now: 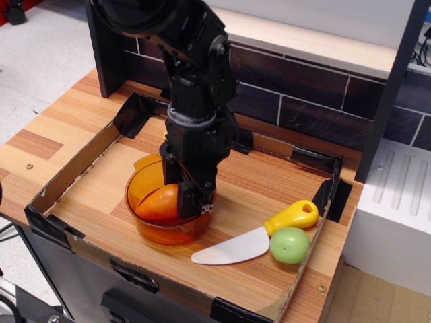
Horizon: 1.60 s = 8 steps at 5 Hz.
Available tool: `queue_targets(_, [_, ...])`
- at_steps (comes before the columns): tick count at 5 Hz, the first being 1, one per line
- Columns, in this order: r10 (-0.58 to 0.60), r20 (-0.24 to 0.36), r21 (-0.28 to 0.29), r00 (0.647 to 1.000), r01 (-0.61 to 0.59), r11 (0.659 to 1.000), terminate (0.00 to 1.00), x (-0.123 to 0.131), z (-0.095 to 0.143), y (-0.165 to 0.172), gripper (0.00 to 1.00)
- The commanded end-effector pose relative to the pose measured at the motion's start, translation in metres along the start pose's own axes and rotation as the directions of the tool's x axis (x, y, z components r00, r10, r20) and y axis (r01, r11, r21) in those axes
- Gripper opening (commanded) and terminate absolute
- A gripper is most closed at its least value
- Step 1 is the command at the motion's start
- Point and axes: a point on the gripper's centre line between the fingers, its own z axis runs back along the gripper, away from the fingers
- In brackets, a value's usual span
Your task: Take carrot out of pot
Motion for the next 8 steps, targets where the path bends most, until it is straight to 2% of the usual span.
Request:
queue_targets(1, [0.057, 0.099, 0.029, 0.993, -0.06, 0.998, 0.0, 0.012, 0.038, 0.015, 0.0])
queue_targets(2, [0.084, 0.149, 0.016, 0.985, -0.087, 0.996, 0.0, 0.016, 0.063, 0.018, 0.0])
queue_targets(3, [0.169, 0.197, -0.043, 0.966, -0.164, 0.986, 0.0, 0.038, 0.096, 0.028, 0.0])
queue_targets(4, [0.186, 0.2, -0.041, 0.962, -0.181, 0.983, 0.0, 0.06, 0.097, 0.027, 0.0])
queue_targets(5, [0.176, 0.18, -0.036, 0.968, -0.172, 0.984, 0.0, 0.076, 0.086, 0.02, 0.0])
queue_targets(6, [0.161, 0.15, -0.023, 0.975, -0.16, 0.987, 0.0, 0.088, 0.063, 0.012, 0.0])
queue_targets(7, [0.167, 0.136, -0.02, 0.977, -0.166, 0.986, 0.0, 0.097, 0.047, 0.007, 0.0])
queue_targets(8, [0.157, 0.125, 0.012, 0.98, -0.16, 0.987, 0.0, 0.099, 0.03, 0.003, 0.0])
